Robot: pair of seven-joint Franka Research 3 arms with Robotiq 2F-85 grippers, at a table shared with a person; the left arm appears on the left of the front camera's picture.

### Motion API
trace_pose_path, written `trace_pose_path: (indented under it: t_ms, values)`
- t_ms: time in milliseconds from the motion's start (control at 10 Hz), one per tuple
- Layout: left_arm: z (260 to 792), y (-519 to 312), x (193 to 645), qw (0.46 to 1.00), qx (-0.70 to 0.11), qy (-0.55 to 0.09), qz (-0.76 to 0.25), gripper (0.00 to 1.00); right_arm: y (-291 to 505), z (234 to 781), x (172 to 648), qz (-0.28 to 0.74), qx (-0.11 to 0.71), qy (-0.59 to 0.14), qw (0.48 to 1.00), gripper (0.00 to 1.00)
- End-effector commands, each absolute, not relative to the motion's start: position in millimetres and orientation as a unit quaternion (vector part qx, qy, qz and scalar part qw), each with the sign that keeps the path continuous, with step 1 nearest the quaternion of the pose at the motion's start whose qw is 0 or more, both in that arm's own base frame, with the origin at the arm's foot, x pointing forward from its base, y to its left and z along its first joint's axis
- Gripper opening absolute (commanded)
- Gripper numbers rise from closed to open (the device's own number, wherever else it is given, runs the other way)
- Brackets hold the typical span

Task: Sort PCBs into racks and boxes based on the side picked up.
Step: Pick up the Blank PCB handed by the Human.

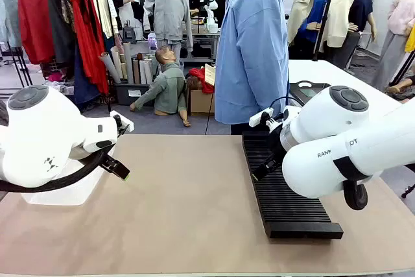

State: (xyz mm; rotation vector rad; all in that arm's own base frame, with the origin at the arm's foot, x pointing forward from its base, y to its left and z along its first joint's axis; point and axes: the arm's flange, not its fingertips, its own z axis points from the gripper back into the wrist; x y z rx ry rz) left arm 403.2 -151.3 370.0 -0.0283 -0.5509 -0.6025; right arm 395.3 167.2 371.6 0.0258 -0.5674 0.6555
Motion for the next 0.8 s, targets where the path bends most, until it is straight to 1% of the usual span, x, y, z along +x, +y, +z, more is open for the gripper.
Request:
trace_pose_path:
  t_ms: [0, 700]
  values:
    - [370.2, -151.3, 403.1, 0.918, -0.014, -0.268, -0.293, 1.0, 167.2, 371.6, 395.3, 0.318, 0.013, -0.275, 0.907, 1.0]
    - [370.2, -151.3, 403.1, 0.918, -0.014, -0.268, -0.293, 1.0, 167.2, 371.6, 395.3, 0.318, 0.013, -0.275, 0.907, 1.0]
